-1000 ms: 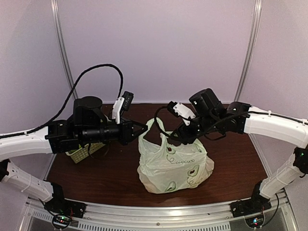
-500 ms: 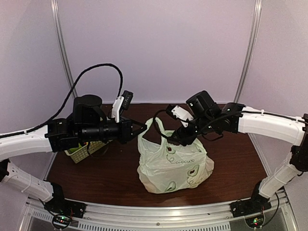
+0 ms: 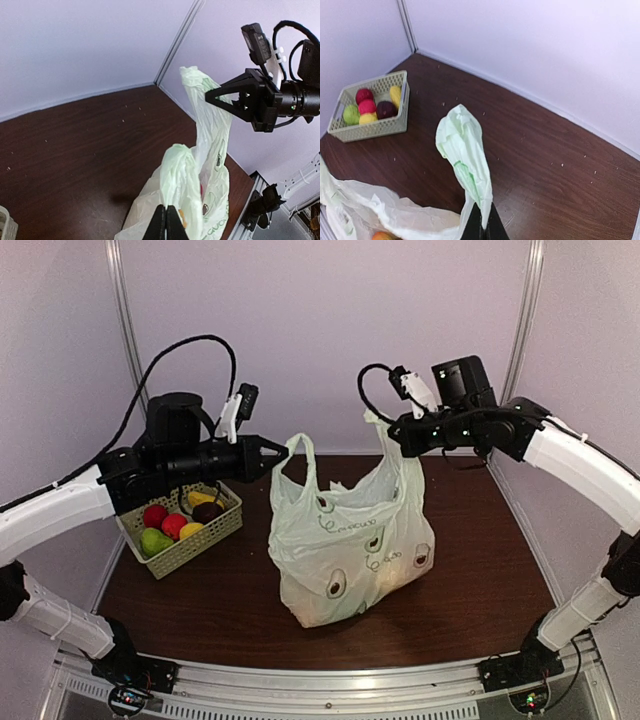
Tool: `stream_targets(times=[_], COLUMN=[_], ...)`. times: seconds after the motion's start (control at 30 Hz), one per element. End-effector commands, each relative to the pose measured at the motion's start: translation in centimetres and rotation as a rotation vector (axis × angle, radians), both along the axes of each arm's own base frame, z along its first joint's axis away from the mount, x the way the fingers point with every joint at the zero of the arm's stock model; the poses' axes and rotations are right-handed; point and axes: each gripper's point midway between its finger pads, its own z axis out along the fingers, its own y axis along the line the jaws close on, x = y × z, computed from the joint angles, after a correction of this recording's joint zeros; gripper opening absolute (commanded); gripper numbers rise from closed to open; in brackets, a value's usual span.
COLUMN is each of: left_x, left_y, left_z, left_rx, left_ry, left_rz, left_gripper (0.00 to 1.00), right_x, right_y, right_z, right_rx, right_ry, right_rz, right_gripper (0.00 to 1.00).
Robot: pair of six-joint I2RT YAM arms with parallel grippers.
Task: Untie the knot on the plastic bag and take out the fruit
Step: Adjust the takeout bag at the center of the board.
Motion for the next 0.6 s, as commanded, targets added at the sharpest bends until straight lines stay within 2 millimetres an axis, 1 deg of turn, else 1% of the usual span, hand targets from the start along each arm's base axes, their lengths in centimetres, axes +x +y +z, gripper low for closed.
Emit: stream_targets(times=[0.0,0.07,0.1,0.17,0.2,0.27,0.3,0.37,0.4,0.47,0.5,0.57], left_x=[1.5,1.8,1.6,0.6,-0.1,-1.5,-2.2,-3.3,-3.5,-3.6,-3.6,-3.5], left_y=[2.1,3.2,3.4,3.6,3.5,3.2,3.0,2.7,2.7,2.8,2.8,2.9], left_z=[7.6,9.2,9.8,10.3,10.5,10.2,9.7,8.0,7.0,5.2,4.1,2.4], left_rx=[-0.072,-0.082,-0.087,-0.099,-0.114,-0.140,-0.146,-0.141,-0.133,-0.120,-0.112,-0.099], left_ry=[-0.198,-0.251,-0.275,-0.314,-0.329,-0.342,-0.340,-0.309,-0.289,-0.240,-0.213,-0.167], left_rz=[0.027,0.045,0.043,0.006,-0.023,-0.091,-0.128,-0.190,-0.200,-0.197,-0.193,-0.181], left_gripper=[0.00,0.00,0.00,0.00,0.00,0.00,0.00,0.00,0.00,0.00,0.00,0.01], right_x=[-0.4,-1.2,-1.7,-2.3,-2.5,-3.0,-3.1,-3.5,-3.9,-4.5,-5.0,-5.8], right_y=[-2.7,-3.2,-3.5,-4.0,-4.3,-4.6,-4.8,-5.1,-4.8,-4.2,-3.8,-2.9], right_z=[9.3,11.4,12.1,11.7,11.2,9.4,8.1,5.7,4.2,1.9,0.3,-0.8], right_rx=[0.172,0.219,0.239,0.258,0.263,0.272,0.273,0.287,0.299,0.338,0.353,0.404], right_ry=[-0.135,-0.174,-0.186,-0.184,-0.176,-0.154,-0.133,-0.092,-0.055,0.008,0.046,0.084], right_rz=[-0.087,-0.076,-0.078,-0.085,-0.089,-0.099,-0.107,-0.127,-0.113,-0.097,-0.080,-0.031], right_gripper=[0.00,0.00,0.00,0.00,0.00,0.00,0.00,0.00,0.00,0.00,0.00,0.00])
